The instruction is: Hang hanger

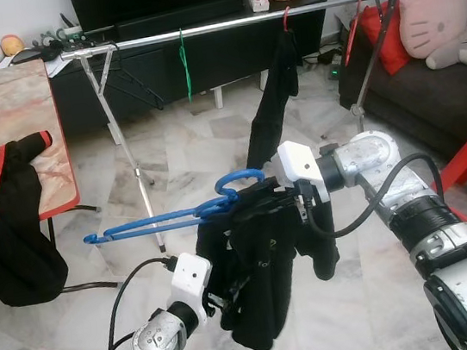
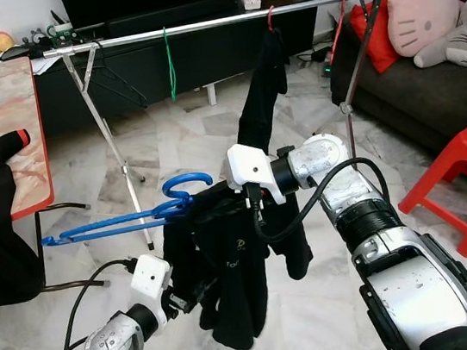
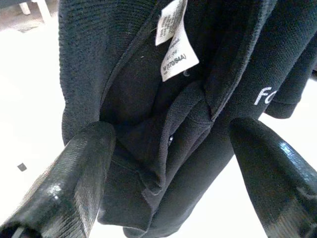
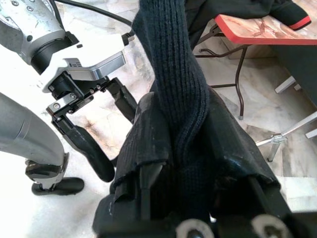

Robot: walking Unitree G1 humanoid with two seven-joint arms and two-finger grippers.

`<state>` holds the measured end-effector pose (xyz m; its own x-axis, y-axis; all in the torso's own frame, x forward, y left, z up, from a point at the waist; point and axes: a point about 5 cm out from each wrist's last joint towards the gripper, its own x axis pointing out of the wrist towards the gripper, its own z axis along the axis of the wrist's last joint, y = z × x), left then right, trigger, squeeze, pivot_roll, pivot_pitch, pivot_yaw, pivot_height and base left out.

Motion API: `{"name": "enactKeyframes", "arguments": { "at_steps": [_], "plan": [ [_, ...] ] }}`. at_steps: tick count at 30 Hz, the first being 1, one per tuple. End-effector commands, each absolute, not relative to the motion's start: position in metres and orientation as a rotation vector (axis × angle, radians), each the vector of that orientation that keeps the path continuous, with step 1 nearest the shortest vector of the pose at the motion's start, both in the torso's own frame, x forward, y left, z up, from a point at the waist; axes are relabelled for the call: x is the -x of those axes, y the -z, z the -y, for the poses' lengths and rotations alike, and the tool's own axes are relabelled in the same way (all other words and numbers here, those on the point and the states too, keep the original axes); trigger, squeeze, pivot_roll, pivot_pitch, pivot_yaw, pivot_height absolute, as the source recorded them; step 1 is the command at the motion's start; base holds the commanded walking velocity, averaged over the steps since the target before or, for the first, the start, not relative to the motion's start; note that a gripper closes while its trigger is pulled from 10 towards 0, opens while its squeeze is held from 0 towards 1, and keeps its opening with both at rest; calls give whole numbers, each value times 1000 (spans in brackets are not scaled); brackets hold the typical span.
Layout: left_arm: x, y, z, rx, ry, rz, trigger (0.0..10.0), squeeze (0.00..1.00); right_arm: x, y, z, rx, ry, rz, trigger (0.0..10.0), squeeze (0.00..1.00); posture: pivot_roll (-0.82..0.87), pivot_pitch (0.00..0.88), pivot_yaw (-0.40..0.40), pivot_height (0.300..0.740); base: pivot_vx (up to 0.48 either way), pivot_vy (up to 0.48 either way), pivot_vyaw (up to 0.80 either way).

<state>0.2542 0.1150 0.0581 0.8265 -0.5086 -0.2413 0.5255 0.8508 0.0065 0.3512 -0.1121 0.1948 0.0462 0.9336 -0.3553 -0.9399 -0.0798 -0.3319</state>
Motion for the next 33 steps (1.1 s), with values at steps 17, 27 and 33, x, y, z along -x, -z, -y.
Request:
{"name": "enactKeyframes", "arguments": {
  "at_steps": [17,27,33],
  "plan": [
    [-243,-68,-136,-96,444,-197,10000,0,-347,-199,99,588,-1589,31,0,0,-22,0,-55,732,0,0,0],
    [-248,-64,-139,-106,389,-241,10000,0,-346,-207,97,594,-1590,70,0,0,-30,0,-49,732,0,0,0],
    [-252,-67,-149,-102,307,-212,10000,0,-346,-204,99,597,-1581,57,0,0,-28,0,-52,732,0,0,0]
  ]
}}
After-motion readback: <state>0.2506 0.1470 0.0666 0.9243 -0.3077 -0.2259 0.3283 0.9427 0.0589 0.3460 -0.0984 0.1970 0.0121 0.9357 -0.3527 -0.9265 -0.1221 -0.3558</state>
